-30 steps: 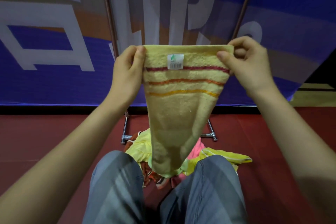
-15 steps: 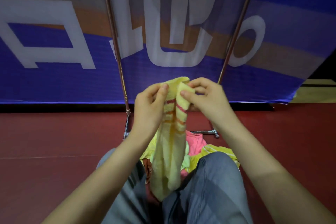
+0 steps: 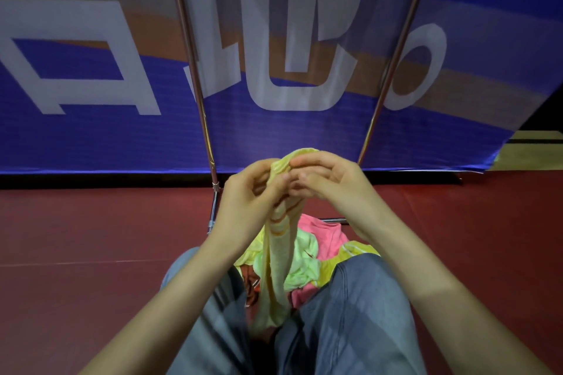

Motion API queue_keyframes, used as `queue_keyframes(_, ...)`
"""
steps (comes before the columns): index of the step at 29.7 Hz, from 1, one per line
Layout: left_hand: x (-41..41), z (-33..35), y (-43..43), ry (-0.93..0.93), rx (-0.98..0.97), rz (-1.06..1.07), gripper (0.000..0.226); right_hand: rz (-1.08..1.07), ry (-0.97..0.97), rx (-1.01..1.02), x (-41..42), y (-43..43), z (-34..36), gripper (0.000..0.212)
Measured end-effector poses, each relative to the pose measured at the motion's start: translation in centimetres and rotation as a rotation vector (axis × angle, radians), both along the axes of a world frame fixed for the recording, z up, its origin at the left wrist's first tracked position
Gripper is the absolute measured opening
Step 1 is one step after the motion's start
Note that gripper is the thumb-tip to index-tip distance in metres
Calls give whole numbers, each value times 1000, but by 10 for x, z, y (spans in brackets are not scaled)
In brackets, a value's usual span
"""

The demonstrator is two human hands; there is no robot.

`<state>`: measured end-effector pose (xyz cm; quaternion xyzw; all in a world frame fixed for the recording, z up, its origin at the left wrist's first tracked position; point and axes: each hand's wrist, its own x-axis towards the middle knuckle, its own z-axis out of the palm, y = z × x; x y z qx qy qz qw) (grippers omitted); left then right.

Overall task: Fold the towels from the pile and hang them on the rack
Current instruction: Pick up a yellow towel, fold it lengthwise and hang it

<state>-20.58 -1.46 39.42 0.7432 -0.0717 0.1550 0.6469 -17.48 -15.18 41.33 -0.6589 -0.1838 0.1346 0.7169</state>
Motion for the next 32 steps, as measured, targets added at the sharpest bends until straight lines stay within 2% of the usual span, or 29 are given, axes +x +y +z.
queue_keyframes(2,-2,2,3,-8,45,16,22,-15,-28,3,-1,-3,-4,25)
queue_keyframes(7,-8,8,5,-8,46,19,25,-271,-139,-88,3,-11,-21,38)
queue_keyframes(8,-8,9,6,-6,43,21,24,-245,-149,-127,4,-11,-24,35)
queue_keyframes(11,-7,10,7,-1,21,62,24,-164,-137,-172,3,-11,-28,10)
queue_keyframes(14,-4,9,9,36,-14,134,24,-208,-148,-66,2,-10,-28,17)
queue_keyframes(17,-2,17,13,105,-12,55,34,-172,-154,-19,1,-5,-23,15)
queue_keyframes(20,3,35,20,136,141,-51,20,-119,-188,-24,0,-1,-19,11)
queue_keyframes(23,10,49,27,220,400,-158,41,-76,-182,-35,-3,3,-18,9)
queue_keyframes(25,13,53,27,251,538,-226,42,-70,-183,-39,-3,4,-18,8)
queue_keyframes(29,14,54,24,228,546,-264,21,-83,-181,-73,-4,4,-19,18)
queue_keyframes(32,15,51,24,218,527,-258,19,-63,-170,-94,-2,2,-23,24)
